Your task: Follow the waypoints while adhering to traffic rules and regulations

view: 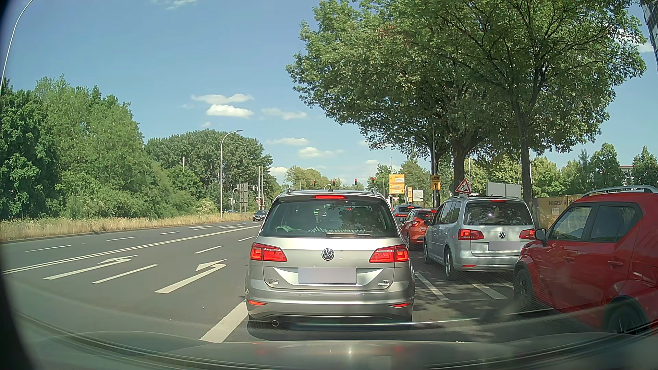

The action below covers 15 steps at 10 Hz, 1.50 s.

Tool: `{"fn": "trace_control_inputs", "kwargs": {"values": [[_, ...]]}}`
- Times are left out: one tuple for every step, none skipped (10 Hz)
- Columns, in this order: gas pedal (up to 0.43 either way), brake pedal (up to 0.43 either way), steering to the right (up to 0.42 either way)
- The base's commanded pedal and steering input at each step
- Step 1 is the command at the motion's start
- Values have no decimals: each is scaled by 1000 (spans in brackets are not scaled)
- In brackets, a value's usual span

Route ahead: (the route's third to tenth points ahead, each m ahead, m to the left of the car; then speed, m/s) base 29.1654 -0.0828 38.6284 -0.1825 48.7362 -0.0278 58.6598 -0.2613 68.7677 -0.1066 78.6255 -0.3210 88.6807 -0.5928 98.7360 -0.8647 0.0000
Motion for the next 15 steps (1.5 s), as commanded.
{"fn": "trace_control_inputs", "kwargs": {"values": [[0,311,-2],[0,311,-2],[0,311,-2],[0,311,-2],[0,311,-2],[0,311,-2],[0,311,-1],[0,311,-2],[0,311,-1],[0,311,-2],[0,311,-2],[0,311,-2],[0,311,-2],[0,311,-2],[0,311,-2]]}}
